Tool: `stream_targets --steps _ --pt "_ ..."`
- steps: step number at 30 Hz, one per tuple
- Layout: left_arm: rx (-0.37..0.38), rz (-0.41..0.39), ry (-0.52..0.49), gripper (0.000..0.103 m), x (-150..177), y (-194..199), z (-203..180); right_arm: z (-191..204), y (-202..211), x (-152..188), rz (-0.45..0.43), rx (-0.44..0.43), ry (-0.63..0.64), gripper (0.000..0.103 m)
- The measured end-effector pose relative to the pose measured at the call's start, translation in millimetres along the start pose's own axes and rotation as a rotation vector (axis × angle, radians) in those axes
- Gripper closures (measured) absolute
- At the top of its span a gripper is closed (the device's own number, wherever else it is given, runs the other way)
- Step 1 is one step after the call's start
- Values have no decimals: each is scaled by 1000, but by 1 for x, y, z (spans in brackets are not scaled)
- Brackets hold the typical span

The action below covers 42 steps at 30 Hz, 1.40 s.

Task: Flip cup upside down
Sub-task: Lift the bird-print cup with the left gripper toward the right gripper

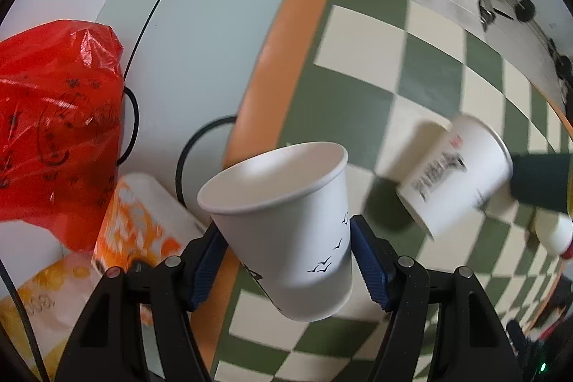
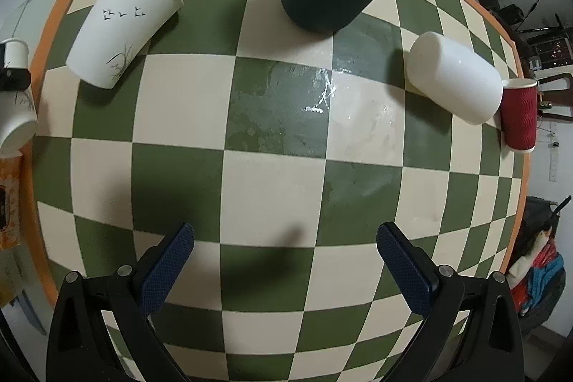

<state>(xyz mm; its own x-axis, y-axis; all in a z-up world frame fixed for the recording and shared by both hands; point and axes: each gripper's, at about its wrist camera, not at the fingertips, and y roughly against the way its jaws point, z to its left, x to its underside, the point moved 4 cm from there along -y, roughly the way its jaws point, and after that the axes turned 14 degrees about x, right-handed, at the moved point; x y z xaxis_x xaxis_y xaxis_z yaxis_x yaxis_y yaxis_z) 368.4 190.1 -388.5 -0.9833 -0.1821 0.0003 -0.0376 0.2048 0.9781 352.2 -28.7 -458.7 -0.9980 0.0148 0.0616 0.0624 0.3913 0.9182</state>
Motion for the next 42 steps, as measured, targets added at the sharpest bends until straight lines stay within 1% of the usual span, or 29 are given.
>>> stream_targets --steps 3,4,7,8,9,11,12,13,15,19,20,24,27,31,33,37,42 --pt "12 0 -54 37 36 17 -9 -3 5 7 -7 -15 -1 0" --pt "20 3 -64 37 41 20 -15 -4 6 9 -3 -14 -6 0" --pt "54 19 -91 37 78 32 -26 -13 8 22 -4 -35 -6 0" --pt "60 24 -97 37 74 27 -35 -16 9 28 -6 -37 -5 0" --pt "72 30 -107 37 84 30 -41 -21 6 32 -7 -36 -5 0" --pt "89 38 -124 37 89 30 -51 -29 6 44 -4 -43 -6 0" --pt "94 44 -127 37 89 26 -54 -33 5 52 0 -47 -6 0" --pt "100 51 -130 37 88 16 -64 -38 4 60 2 -51 -8 0" --pt "108 65 -131 37 100 13 -73 -48 3 74 4 -56 -10 0" --pt "118 98 -149 37 141 8 -88 -69 -5 106 10 -60 -15 0" --pt "115 103 -153 37 141 2 -88 -73 -7 114 13 -59 -16 0" --pt "125 150 -174 37 182 -14 -106 -93 -19 148 31 -66 -13 0" --pt "116 184 -214 37 213 -31 -121 -106 -32 171 46 -64 -4 0" --pt "128 239 -247 37 242 -53 -136 -119 -49 203 86 -97 5 0" --pt "113 257 -273 37 256 -66 -144 -125 -58 218 98 -113 7 0" --pt "100 288 -290 37 272 -87 -155 -136 -76 240 132 -142 3 0" --pt "70 283 -318 37 279 -101 -165 -149 -90 256 149 -144 -3 0"
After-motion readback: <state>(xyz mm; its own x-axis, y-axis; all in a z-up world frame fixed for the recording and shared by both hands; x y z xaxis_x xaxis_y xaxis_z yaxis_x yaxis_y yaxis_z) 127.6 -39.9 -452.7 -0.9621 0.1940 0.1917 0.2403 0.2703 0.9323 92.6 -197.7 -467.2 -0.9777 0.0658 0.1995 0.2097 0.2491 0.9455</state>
